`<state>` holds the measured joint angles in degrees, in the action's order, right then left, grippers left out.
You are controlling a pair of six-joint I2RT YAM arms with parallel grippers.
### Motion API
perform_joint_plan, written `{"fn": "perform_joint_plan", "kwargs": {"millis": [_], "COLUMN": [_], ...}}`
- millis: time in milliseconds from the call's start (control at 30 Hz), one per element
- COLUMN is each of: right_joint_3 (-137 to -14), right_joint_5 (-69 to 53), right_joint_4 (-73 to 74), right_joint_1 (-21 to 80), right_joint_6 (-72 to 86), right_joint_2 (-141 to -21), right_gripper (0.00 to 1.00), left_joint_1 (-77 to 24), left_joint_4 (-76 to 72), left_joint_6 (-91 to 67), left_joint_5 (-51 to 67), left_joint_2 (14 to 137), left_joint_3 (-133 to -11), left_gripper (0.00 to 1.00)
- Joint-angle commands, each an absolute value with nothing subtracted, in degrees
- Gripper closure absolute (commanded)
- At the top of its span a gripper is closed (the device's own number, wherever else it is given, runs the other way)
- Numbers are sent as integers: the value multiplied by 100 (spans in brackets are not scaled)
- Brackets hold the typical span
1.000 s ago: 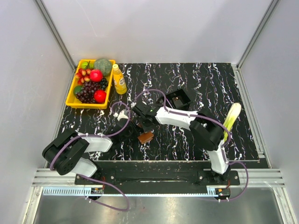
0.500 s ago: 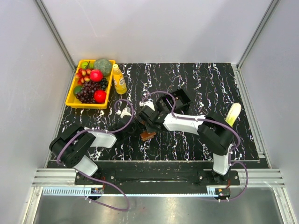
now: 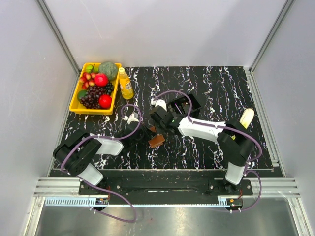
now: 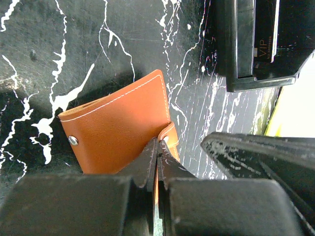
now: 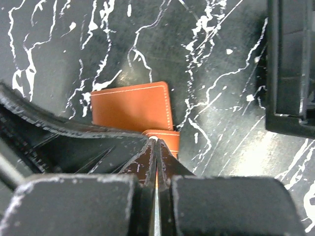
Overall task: Put the credit cards into the card holder
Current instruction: Close the card holder at the center of the board.
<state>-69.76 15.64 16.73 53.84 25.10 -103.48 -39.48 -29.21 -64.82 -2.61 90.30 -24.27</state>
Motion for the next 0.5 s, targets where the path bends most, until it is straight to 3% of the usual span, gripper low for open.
{"fn": "perform_joint_plan", "kwargs": {"millis": [0,200,467], "right_joint_3": [-7181,-7251,-7093], "right_joint_5": [1644,511,791], "right_joint_4": [1644,1556,1591], "right_joint_1": [5282,5343,5511], "right_joint_6": [2461,2811,2795], "right_joint_2": [-10449,-11285,-11400], "right_gripper": [100,100,100], "left_joint_1": [-4025,-4025,-4008], "left_joint_4": [-299,-308,-282], "left_joint_6": [-6003,-5977,-5933], "left_joint_5": [-501,-475,-466], "left_joint_2": [9791,9888,9932], "left_joint_3": [-1863,-1907,-1960], "left_gripper": [100,100,100]}}
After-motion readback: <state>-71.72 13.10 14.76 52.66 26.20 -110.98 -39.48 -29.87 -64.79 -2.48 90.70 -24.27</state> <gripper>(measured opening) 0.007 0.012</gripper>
